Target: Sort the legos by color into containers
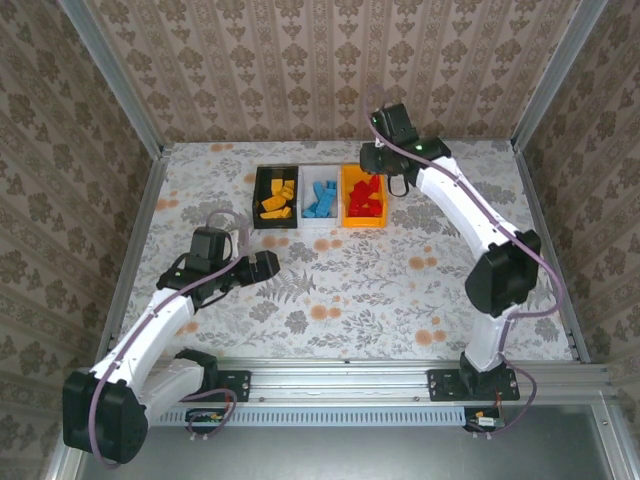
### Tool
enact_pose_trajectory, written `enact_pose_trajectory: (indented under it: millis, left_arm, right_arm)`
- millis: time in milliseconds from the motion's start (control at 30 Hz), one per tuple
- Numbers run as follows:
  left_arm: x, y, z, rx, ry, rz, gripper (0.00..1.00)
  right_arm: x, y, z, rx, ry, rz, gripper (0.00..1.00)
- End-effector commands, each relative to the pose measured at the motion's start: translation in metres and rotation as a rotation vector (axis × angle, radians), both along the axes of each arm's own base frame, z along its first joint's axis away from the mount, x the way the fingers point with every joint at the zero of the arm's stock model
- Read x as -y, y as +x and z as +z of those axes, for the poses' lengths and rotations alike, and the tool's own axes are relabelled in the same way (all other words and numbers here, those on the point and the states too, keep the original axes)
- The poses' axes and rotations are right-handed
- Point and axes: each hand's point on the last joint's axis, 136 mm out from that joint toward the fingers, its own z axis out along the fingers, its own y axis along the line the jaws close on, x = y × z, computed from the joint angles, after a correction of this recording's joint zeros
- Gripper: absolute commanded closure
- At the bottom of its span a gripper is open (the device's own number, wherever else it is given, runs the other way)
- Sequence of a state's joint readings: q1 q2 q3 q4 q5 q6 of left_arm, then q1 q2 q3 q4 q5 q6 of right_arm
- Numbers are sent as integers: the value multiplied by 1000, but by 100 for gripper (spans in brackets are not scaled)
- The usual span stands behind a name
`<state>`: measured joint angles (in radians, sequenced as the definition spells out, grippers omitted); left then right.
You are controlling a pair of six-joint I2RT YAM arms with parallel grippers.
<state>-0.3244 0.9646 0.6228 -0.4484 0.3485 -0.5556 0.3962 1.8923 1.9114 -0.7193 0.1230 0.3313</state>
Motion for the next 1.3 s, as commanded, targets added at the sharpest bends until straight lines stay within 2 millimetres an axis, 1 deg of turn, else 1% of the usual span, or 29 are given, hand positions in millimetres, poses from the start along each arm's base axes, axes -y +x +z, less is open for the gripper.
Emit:
enact_pose_trajectory:
  millis: [0,133,233,367,433,600,700,833,900,1067,1200,1267]
  left_arm:
    - [-3,-6,-7,-31,-2,4,0]
    - [-4,-4,-9,-36,-2,6,0]
    - [-6,-2,-10,-40,-2,8,0]
    - [-7,0,-11,-46,-2,8,0]
    - [-8,-1,-13,-50,-2,9,0]
    - [-10,-1,-16,-56,-3,14,0]
    - [-11,-1,-17,-59,-4,16,0]
    - [-13,-1,-17,-59,-3,19,0]
    - [-13,-2,-17,-61,-3,21,0]
    - [-14,-2,-18,-63,-2,24,0]
    - [-14,-2,-18,-65,-2,25,0]
    - [-14,-1,-17,-62,-4,26,0]
  right_arm:
    - [-6,12,-25,-83,-11,38,69]
    - [-15,31,-64,-169,-9,46,70]
    - [-20,42,-90,-204,-10,44,70]
    - [-25,51,-121,-254,-5,38,71]
    - [-26,52,-135,-276,-5,34,71]
    - [-29,54,-158,-310,2,28,71]
    - [-29,57,-165,-313,0,25,70]
    - [-29,60,-168,-308,6,17,68]
    - [-30,63,-168,-302,19,18,57]
    - [-36,68,-164,-296,103,24,44]
    - [-37,70,-160,-292,191,7,44]
    - [-35,69,-159,-291,203,-1,44]
